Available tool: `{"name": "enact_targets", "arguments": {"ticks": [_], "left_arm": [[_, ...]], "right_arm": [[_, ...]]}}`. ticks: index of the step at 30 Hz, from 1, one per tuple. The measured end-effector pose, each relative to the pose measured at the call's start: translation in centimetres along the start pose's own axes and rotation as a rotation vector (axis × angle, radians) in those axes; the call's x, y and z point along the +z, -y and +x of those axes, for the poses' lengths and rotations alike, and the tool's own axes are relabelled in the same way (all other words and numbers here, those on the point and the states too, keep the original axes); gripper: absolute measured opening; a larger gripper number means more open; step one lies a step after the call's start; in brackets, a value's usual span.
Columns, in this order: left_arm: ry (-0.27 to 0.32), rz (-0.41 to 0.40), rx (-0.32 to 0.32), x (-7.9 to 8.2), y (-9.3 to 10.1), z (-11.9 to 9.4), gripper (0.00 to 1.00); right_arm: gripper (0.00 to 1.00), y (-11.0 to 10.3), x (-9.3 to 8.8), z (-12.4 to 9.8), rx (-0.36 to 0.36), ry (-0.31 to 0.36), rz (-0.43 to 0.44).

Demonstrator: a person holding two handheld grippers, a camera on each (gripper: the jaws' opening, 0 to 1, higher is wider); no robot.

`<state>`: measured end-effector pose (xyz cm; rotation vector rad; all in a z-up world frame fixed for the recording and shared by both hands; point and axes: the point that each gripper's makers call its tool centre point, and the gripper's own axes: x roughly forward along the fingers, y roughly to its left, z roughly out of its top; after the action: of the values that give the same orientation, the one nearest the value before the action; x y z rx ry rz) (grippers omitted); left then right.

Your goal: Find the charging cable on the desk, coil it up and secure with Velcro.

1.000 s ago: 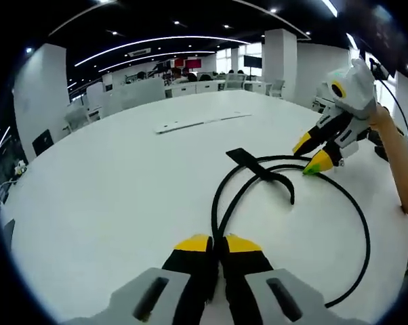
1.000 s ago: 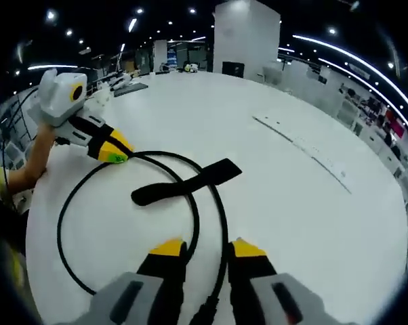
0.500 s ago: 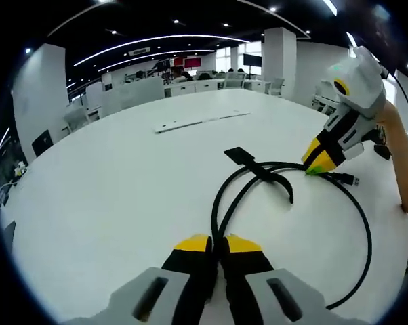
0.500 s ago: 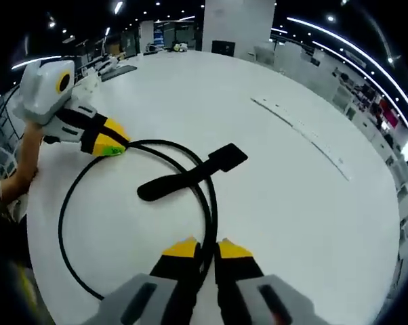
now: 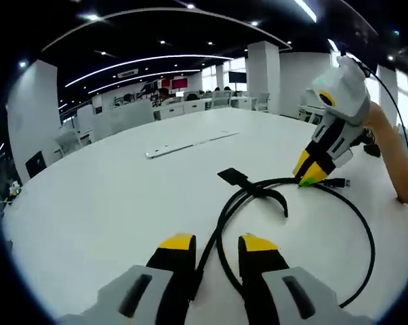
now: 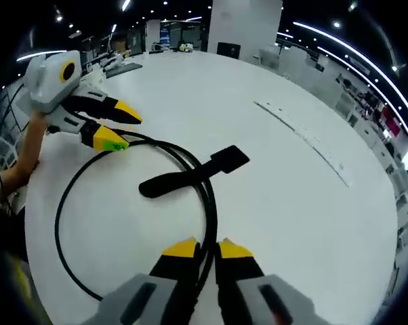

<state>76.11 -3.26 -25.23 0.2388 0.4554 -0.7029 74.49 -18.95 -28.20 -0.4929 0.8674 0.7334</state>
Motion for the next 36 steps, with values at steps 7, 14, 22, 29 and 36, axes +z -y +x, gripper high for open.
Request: {"name": "enact_targets", "arguments": {"ticks": [7, 14, 22, 29, 36], "left_arm": [[-0.014, 0.05, -0.043, -0.4, 0.5, 1.7, 0.39], [-0.022, -0.036, -0.036, -0.8, -0.2, 2.3, 0.22], [-0.05, -0.066, 0.022, -0.9, -0.2, 1.9, 0.1], [-0.038, -0.076, 0.04, -0.9, 0.0, 1.7, 0.09], [-0.019, -0.071, 0.054, -1.1, 0.2, 1.7, 0.09]], "right_arm": [[0.11, 0.0, 0.0, 0.0, -0.001, 0.001, -0.007], [0.11, -0.1, 0.0, -0.1, 0.001, 0.004, -0.007], [0.11, 0.4, 0.4, 0.2, -0.038, 0.008, 0.005], [0.11, 0.3, 0.5, 0.3, -0.054, -0.005, -0.032], [0.11, 0.6, 0.7, 0.4, -0.083, -0.017, -0.061]]}}
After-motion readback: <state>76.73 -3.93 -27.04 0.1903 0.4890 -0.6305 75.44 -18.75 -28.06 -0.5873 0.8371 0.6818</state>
